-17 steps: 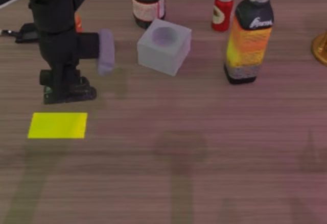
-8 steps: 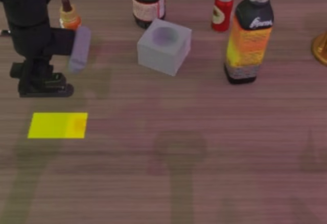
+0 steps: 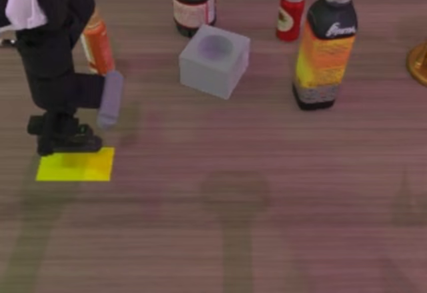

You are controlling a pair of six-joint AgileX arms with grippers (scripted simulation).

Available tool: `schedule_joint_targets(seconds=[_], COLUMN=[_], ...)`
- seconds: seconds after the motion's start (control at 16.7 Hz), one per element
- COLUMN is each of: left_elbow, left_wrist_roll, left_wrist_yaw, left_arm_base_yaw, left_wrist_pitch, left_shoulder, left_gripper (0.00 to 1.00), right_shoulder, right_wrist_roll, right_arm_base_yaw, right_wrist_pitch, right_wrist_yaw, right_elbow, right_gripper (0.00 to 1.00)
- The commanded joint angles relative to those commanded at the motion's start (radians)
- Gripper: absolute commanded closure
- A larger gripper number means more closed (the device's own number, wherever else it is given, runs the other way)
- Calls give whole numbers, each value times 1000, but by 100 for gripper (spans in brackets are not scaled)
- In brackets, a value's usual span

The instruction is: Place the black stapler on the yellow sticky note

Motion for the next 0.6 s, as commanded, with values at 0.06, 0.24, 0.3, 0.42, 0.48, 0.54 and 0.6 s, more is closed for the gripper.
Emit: schedule_joint_targets(seconds=[0.06, 0.24, 0.3, 0.42, 0.48, 0.54, 0.6], left_elbow=[-34, -90, -91, -91, -91, -91, -91], left_wrist_roll=[3, 9, 9, 9, 9, 9, 9], left_wrist_yaw=[0, 0, 0, 0, 0, 0, 0], left_arm_base_yaw=[3, 8, 8, 8, 8, 8, 8], left_wrist_pitch=[42, 105, 106, 106, 106, 106, 106], left_shoulder=[8, 22, 22, 22, 22, 22, 22], left_gripper=[100, 100, 100, 100, 100, 92, 85], right_shoulder=[0, 0, 0, 0, 0, 0, 0], right_wrist_roll=[0, 0, 0, 0, 0, 0, 0], right_arm_base_yaw=[0, 0, 0, 0, 0, 0, 0], right_wrist_pitch=[0, 0, 0, 0, 0, 0, 0], right_wrist_yaw=[0, 0, 0, 0, 0, 0, 0], right_elbow=[0, 0, 0, 0, 0, 0, 0], right_gripper=[0, 0, 0, 0, 0, 0, 0])
